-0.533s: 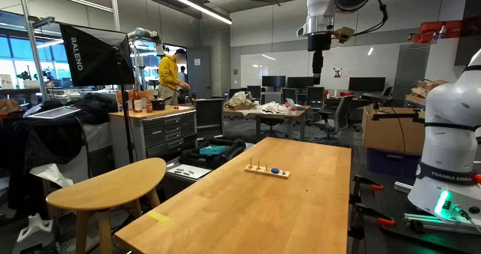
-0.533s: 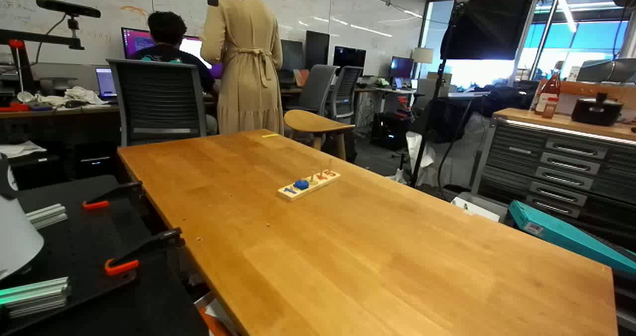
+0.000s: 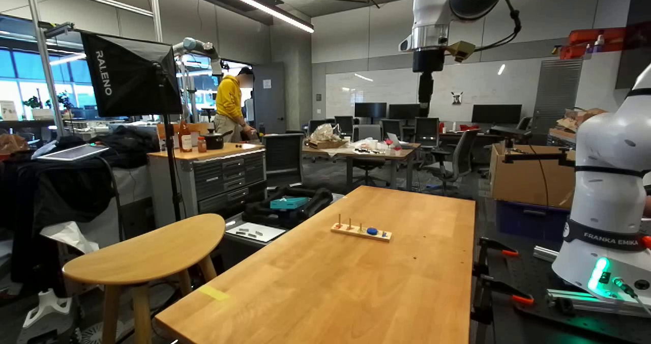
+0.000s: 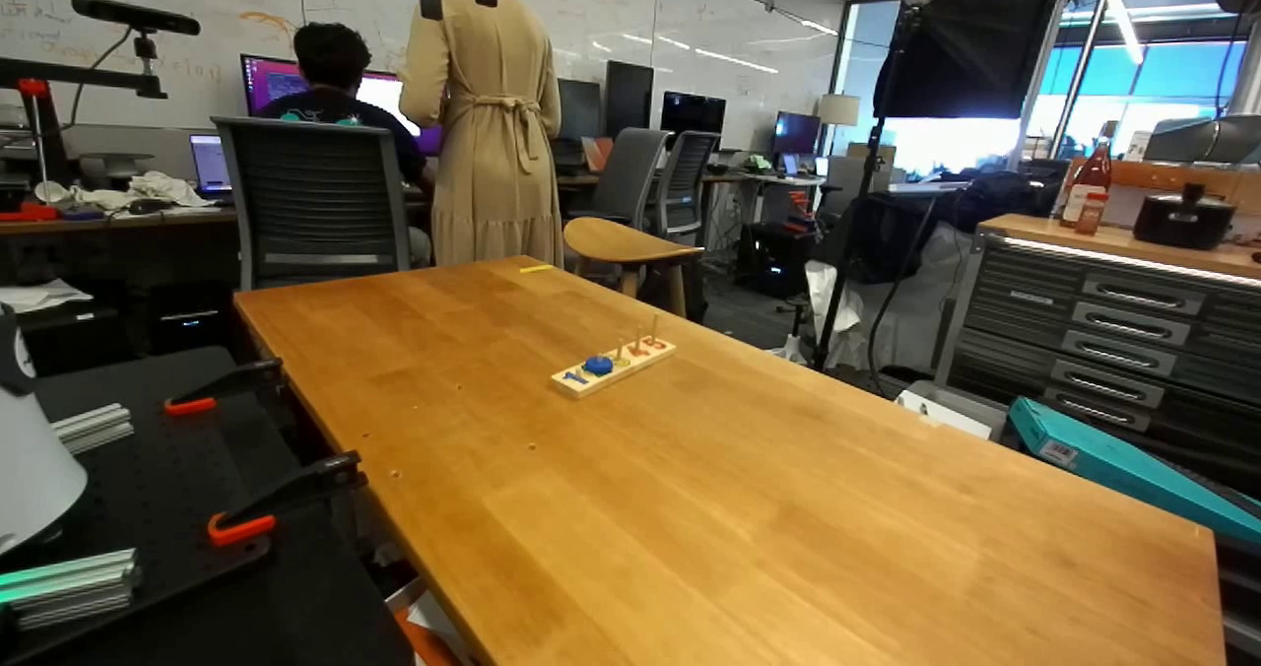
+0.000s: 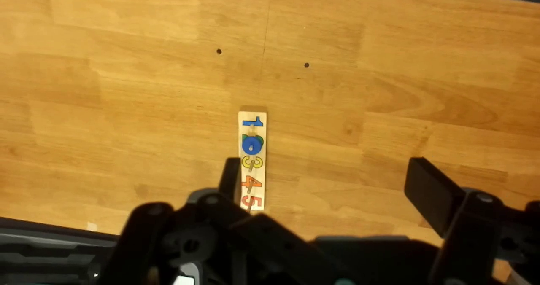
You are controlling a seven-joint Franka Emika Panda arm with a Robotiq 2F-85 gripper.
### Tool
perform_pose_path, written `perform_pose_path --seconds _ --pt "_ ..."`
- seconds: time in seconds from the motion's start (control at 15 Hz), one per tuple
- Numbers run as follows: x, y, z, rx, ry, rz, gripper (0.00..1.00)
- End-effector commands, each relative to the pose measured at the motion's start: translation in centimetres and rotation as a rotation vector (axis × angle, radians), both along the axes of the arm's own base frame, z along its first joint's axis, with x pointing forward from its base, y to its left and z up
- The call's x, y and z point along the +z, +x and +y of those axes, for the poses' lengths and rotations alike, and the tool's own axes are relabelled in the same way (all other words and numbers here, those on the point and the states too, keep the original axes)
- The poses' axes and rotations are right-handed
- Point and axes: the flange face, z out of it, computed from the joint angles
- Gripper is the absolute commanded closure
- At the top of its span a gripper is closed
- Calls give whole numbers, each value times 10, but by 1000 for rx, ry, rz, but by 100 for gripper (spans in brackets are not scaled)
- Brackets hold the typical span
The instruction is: Put the blue disk on the table
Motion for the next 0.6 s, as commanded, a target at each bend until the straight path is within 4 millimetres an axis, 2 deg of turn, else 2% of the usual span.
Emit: perform_pose_path --seconds 0.0,0.13,0.33,0.53 --pt "-33 55 3 -31 -31 -38 0" --pt "-63 87 0 -60 -39 -45 0" --pt "-123 129 -15 -119 -50 -13 0" --pt "-178 158 -32 -180 -24 71 0"
